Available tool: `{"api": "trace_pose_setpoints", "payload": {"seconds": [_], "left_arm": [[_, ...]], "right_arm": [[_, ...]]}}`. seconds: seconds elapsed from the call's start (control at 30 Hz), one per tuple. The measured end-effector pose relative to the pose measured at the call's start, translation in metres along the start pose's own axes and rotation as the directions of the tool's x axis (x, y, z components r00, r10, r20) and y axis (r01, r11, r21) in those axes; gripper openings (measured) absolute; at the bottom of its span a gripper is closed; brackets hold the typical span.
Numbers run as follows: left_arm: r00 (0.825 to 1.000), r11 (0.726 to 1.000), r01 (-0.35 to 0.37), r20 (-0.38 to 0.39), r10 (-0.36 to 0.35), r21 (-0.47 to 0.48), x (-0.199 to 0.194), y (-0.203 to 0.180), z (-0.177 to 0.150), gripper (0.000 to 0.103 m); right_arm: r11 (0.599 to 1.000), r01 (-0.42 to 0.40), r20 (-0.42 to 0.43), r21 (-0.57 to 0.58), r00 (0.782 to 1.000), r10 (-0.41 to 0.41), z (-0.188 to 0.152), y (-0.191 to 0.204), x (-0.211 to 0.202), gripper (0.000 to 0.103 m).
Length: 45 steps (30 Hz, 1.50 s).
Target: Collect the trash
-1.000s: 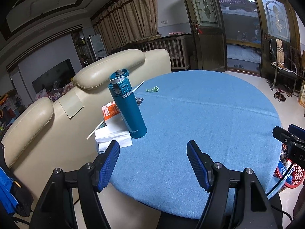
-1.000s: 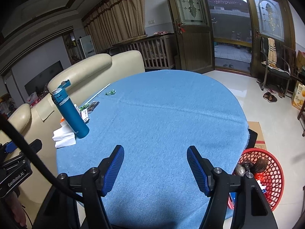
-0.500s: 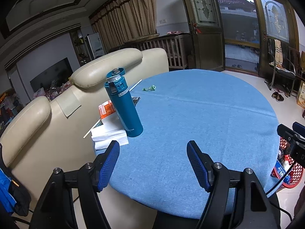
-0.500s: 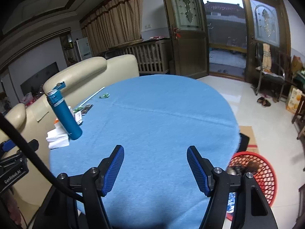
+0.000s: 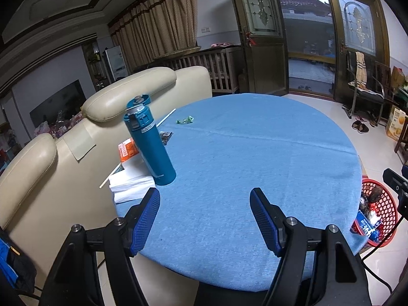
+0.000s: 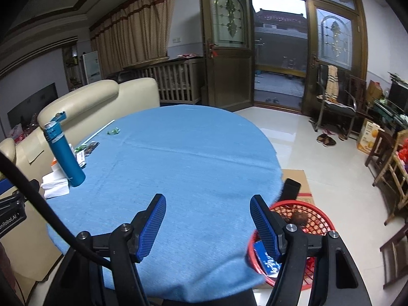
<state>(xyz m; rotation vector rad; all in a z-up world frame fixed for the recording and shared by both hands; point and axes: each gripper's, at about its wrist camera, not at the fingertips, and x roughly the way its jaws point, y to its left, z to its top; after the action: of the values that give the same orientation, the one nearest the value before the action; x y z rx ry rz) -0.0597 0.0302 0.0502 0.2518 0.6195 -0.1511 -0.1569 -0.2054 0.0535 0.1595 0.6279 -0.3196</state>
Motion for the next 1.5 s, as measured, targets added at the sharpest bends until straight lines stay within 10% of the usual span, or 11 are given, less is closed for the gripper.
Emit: {"api": "trace_pose_setpoints", "payload": {"seconds": [1.5], "left_arm": [[0.996, 0.995, 0.032, 0.081, -0.04, 0.091, -0.038, -0.041, 0.013, 0.074]], "right_arm": [[0.993, 0.04, 0.03, 0.109, 0.999, -0.043, -0.003, -0.043, -0.023, 0.072]]}}
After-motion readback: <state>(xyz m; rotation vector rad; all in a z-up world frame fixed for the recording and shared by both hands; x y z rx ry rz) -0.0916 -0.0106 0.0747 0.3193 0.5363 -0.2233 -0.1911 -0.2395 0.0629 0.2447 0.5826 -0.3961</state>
